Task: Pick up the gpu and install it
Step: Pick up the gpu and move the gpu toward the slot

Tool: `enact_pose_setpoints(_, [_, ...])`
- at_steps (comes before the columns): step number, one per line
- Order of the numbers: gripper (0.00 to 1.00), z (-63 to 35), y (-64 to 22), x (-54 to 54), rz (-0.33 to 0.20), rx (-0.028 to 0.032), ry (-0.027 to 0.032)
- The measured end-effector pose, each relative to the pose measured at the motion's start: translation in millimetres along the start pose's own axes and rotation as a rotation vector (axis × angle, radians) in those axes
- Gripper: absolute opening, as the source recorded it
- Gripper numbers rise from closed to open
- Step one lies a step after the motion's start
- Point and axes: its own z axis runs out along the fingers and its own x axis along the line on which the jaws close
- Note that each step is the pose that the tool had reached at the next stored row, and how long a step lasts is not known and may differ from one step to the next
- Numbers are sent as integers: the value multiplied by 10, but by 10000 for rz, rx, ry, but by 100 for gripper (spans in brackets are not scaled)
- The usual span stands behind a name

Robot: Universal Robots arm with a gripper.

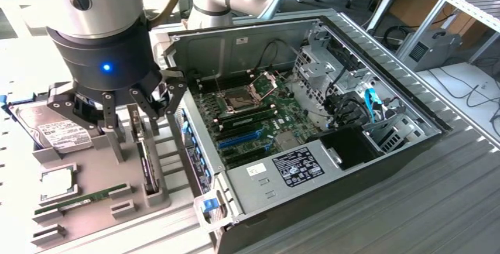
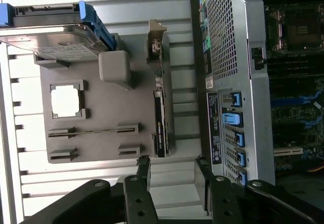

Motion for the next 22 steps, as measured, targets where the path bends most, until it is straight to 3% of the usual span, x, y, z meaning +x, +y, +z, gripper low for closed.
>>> enact_pose_setpoints(22, [48, 105, -25, 1, 10, 1, 0])
